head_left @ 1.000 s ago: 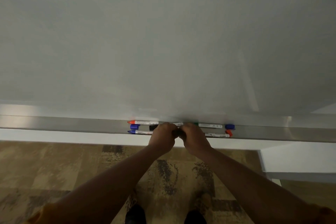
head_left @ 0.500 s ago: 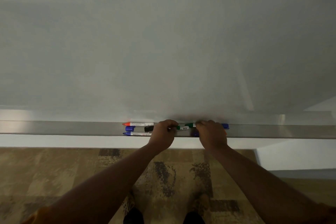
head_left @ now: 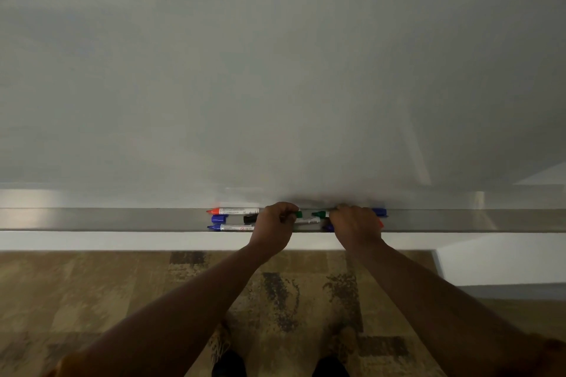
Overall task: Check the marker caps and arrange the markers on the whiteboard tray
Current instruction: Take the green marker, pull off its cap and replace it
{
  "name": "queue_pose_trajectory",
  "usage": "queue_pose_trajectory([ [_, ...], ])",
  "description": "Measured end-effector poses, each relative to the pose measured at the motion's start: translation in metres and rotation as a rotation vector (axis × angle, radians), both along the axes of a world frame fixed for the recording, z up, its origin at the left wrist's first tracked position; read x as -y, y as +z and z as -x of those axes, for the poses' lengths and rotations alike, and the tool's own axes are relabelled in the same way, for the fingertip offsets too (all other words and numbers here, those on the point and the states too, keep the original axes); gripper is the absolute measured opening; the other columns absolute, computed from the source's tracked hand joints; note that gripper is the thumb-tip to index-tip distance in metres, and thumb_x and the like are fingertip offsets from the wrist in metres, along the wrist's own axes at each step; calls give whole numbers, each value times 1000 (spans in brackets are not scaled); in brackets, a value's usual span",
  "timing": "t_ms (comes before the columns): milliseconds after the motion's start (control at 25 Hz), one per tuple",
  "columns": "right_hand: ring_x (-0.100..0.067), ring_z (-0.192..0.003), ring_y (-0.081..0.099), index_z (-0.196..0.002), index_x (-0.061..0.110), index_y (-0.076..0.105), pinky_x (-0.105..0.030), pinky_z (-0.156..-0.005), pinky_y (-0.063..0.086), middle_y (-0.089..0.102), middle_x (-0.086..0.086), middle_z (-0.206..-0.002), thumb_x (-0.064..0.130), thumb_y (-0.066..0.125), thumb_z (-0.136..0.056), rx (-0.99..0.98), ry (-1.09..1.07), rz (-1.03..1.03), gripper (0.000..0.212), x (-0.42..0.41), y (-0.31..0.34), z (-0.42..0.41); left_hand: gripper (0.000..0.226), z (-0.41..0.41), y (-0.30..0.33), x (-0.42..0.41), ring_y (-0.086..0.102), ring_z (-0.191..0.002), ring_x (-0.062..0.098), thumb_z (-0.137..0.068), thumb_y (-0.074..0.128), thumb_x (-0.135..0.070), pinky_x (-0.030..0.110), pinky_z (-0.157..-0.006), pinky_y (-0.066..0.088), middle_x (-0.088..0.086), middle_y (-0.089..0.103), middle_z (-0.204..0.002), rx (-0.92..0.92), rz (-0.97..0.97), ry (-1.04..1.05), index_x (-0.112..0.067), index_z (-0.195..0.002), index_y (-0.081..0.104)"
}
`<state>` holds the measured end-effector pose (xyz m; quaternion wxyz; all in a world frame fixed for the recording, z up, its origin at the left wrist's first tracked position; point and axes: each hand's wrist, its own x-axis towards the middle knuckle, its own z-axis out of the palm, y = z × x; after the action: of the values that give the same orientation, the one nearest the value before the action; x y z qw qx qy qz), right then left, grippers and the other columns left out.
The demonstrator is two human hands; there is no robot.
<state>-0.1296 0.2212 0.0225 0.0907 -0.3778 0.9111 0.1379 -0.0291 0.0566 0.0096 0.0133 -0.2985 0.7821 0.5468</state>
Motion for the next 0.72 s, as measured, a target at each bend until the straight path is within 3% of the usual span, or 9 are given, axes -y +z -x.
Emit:
queue_pose_trajectory([
  [160, -27, -67, 66, -88, 14, 68, -32, -54, 45, 66, -5, -82, 10, 63, -84, 43, 47, 102, 7, -3, 5, 1, 22, -6, 10, 5, 63, -89, 6, -98, 55, -10, 15, -73, 48, -6, 70, -99, -2, -37, 13, -18, -111, 70],
  [240, -24, -58, 63, -85, 16, 68, -30, -47, 44, 64, -2, -75, 16, 70, -78, 20, 89, 194, 8, -3, 11, -2, 21, -11, 19, 10, 63, -85, 11, -99, 52, -12, 25, -74, 54, -6, 69, -94, -5, -67, 20, -19, -106, 71],
  [320, -20, -63, 60, -90, 18, 65, -28, -47, 43, 63, 1, -78, 23, 65, -79, 23, 121, 328, 12, 1, 21, -6, 24, -11, 32, 15, 62, -78, 17, -99, 49, -12, 37, -74, 56, -1, 69, -86, -35, -100, 51, -18, -95, 72],
  [360, -20, -67, 58, -91, 18, 63, -28, -48, 42, 61, 1, -80, 25, 63, -79, 22, 129, 394, 13, 5, 31, -10, 26, -12, 42, 15, 60, -74, 17, -98, 47, -11, 35, -69, 56, 2, 67, -81, -64, -108, 71, -16, -90, 71],
  [480, -20, -73, 52, -87, 18, 55, -30, -50, 42, 56, 1, -79, 26, 61, -72, 15, 127, 574, 17, 19, 62, -20, 29, -16, 76, 15, 56, -68, 13, -94, 46, -4, 23, -60, 48, 6, 63, -73, -253, -51, 158, -10, -76, 68],
  [600, -18, -71, 47, -90, 20, 50, -32, -51, 43, 53, 2, -83, 21, 57, -72, 79, 116, 705, 20, 31, 92, -30, 25, -23, 105, 18, 53, -64, 11, -85, 46, -3, 21, -58, 44, 1, 59, -64, -509, -34, 263, -8, -70, 66],
  [720, -20, -61, 45, -96, 19, 48, -32, -50, 40, 55, 1, -80, 17, 54, -78, 108, 142, 766, 19, 42, 113, -35, 22, -27, 124, 23, 52, -64, 14, -78, 43, -3, 24, -58, 44, 3, 57, -65, -655, -75, 352, -3, -71, 64],
])
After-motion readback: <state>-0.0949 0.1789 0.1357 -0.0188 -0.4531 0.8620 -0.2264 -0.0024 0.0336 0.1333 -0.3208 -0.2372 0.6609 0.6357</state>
